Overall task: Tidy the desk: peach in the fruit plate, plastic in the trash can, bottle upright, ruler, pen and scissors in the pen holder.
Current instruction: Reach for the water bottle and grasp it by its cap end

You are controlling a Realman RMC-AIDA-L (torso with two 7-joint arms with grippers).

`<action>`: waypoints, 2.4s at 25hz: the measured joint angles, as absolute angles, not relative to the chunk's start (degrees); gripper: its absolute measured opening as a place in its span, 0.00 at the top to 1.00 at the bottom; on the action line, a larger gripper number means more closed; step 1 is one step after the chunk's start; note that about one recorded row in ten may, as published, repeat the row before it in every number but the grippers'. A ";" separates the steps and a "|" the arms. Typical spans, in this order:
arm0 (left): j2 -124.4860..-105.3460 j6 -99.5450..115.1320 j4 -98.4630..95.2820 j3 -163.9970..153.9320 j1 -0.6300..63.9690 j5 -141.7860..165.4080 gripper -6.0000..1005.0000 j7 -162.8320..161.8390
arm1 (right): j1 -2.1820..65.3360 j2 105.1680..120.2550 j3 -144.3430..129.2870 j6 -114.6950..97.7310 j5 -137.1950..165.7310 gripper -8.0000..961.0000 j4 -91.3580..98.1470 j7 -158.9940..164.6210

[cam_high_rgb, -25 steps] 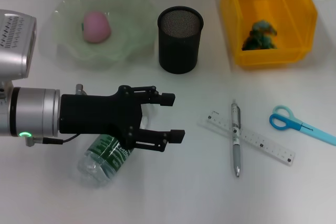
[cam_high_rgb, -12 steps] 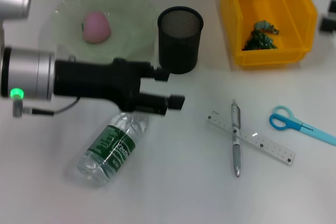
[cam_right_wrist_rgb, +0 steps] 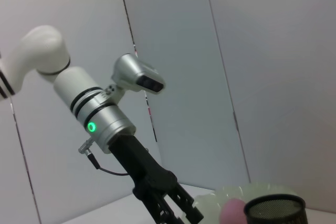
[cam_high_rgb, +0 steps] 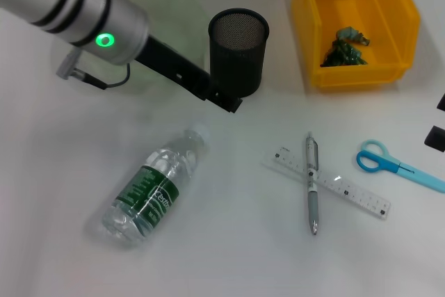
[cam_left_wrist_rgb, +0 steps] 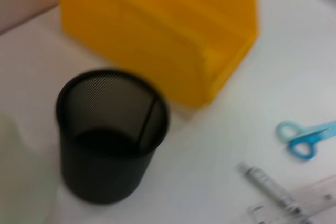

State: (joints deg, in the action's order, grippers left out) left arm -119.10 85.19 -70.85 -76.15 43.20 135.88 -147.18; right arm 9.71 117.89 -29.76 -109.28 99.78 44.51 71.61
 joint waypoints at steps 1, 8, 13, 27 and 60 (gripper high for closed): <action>-119.13 84.76 -69.68 -76.89 44.29 137.39 0.17 -148.68 | 9.71 117.89 -29.76 -109.28 99.78 0.28 44.51 71.61; -119.17 83.82 -65.60 -78.73 47.02 141.39 0.17 -155.50 | 9.88 117.95 -29.70 -107.69 101.04 0.28 43.02 69.33; -119.18 84.60 -64.65 -78.82 47.05 142.52 0.17 -157.90 | 10.87 118.09 -29.72 -106.97 101.71 0.28 42.46 68.93; -119.18 76.60 -55.86 -83.31 47.40 144.24 0.17 -158.07 | 12.03 118.13 -30.05 -106.89 101.76 0.28 40.90 68.07; -119.18 73.13 -53.53 -88.77 47.21 142.97 0.49 -157.82 | 12.13 117.66 -29.62 -107.20 101.68 0.28 39.11 67.50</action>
State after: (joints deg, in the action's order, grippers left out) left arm -119.18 73.13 -53.53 -88.77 47.21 142.97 -157.82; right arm 12.13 117.66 -29.62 -107.20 101.68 39.11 67.50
